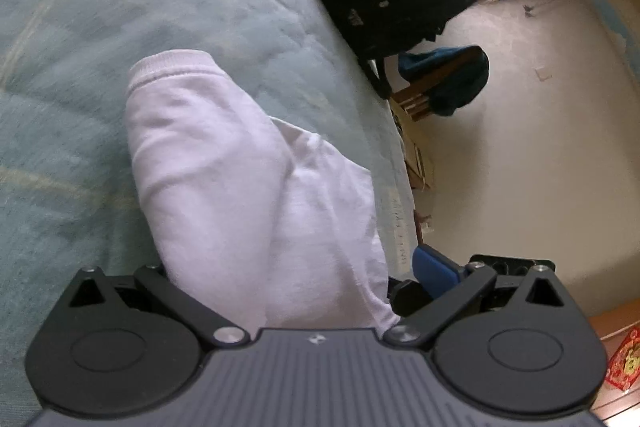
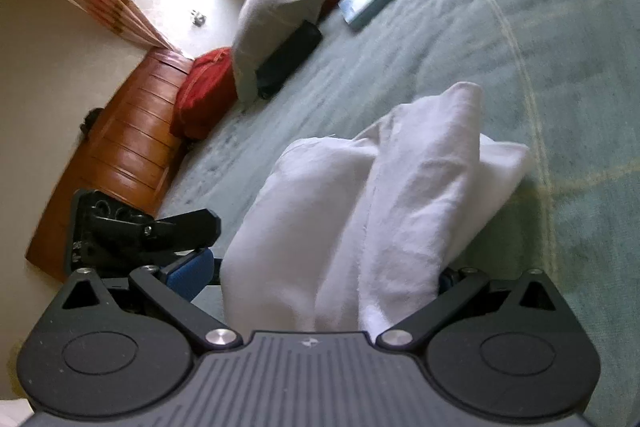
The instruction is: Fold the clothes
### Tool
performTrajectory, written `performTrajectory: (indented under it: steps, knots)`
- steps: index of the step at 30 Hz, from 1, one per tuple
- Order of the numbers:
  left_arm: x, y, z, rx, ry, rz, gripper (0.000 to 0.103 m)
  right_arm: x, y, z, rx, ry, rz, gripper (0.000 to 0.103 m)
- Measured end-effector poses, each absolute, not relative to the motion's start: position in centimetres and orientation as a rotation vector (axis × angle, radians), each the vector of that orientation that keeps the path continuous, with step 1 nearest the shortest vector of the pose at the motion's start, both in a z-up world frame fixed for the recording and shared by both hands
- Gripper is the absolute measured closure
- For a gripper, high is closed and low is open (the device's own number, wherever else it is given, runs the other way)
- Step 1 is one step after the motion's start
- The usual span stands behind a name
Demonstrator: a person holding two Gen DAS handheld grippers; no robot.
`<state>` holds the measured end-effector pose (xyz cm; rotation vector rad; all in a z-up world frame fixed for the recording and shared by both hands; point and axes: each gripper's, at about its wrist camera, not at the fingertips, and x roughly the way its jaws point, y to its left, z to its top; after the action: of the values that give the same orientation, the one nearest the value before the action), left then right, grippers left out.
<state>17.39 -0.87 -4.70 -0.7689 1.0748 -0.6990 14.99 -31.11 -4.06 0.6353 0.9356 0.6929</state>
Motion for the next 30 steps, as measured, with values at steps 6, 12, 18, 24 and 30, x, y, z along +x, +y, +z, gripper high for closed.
performTrajectory:
  steps: [6,12,18,24,30]
  knots:
    - [16.5,0.1,-5.9,-0.761,1.058,-0.658,0.001,14.9,-31.7,-4.4,0.657,0.932,0.708,0.0]
    - [16.8,0.6,-4.7,-0.857,1.062,-0.698,0.001,15.0,-32.3,-4.3,0.707,0.934,0.719,0.0]
    - [16.9,0.8,-2.4,-0.839,1.03,-0.723,0.001,15.3,-31.9,-3.1,0.705,0.933,0.731,0.0]
    - [16.5,2.9,-0.9,-0.838,0.992,-0.717,0.001,15.5,-29.9,-1.6,0.674,0.917,0.761,0.0]
    - [15.9,6.8,0.8,-0.829,0.941,-0.681,0.001,16.4,-25.7,0.0,0.618,0.916,0.813,0.0]
